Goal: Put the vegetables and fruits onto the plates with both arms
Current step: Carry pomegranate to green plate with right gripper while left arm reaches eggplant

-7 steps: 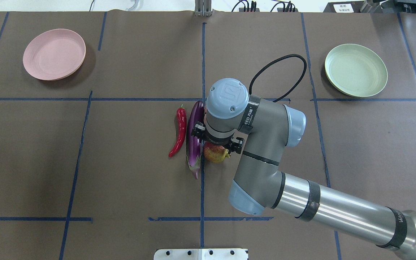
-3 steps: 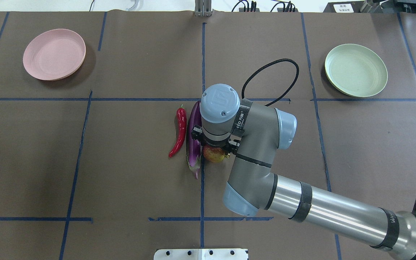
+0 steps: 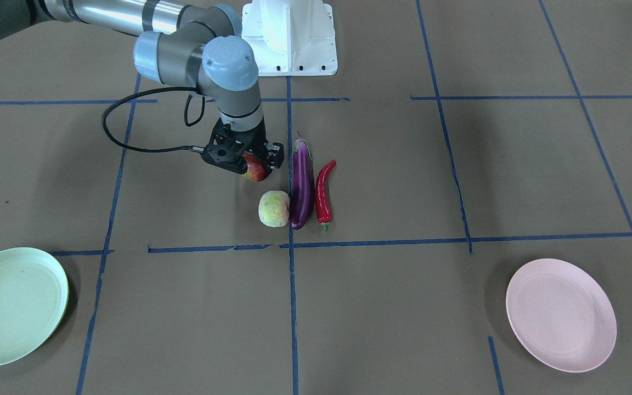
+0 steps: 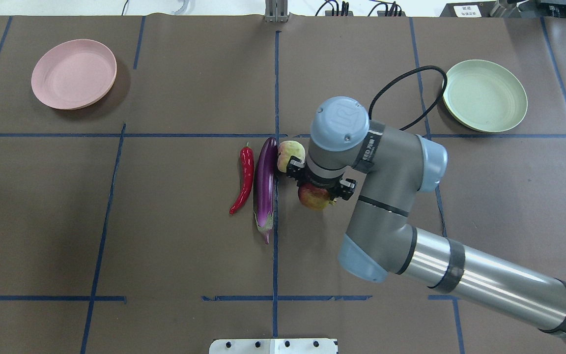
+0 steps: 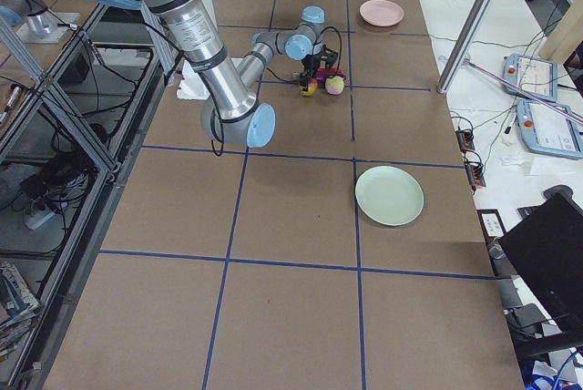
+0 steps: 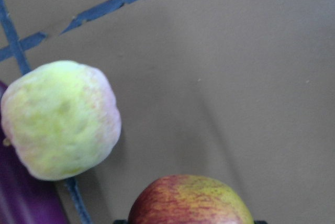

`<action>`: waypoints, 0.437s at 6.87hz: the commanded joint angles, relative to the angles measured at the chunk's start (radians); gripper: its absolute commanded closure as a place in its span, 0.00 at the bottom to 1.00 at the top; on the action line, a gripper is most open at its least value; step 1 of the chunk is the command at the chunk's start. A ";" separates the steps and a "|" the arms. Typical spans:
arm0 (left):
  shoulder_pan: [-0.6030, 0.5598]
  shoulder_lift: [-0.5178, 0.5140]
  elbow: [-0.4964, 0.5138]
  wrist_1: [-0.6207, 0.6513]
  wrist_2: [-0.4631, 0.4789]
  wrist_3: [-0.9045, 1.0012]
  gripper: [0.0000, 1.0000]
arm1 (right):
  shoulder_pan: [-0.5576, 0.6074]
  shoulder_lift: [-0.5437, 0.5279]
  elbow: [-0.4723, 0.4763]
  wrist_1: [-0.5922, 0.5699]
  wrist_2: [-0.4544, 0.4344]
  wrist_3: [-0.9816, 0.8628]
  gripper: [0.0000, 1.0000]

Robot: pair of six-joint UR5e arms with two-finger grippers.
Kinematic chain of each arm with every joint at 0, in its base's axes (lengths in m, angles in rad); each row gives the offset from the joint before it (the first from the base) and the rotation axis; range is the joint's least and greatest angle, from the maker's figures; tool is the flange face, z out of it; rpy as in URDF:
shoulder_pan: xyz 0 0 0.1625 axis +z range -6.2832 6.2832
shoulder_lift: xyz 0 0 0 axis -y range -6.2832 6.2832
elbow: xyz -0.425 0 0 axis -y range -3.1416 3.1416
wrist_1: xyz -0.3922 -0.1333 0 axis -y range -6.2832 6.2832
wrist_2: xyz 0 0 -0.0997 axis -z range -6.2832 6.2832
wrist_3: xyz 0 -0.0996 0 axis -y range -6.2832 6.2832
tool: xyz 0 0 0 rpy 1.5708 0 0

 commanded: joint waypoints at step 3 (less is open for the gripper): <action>0.196 -0.016 -0.057 -0.212 0.003 -0.400 0.00 | 0.220 -0.250 0.137 0.001 0.038 -0.358 1.00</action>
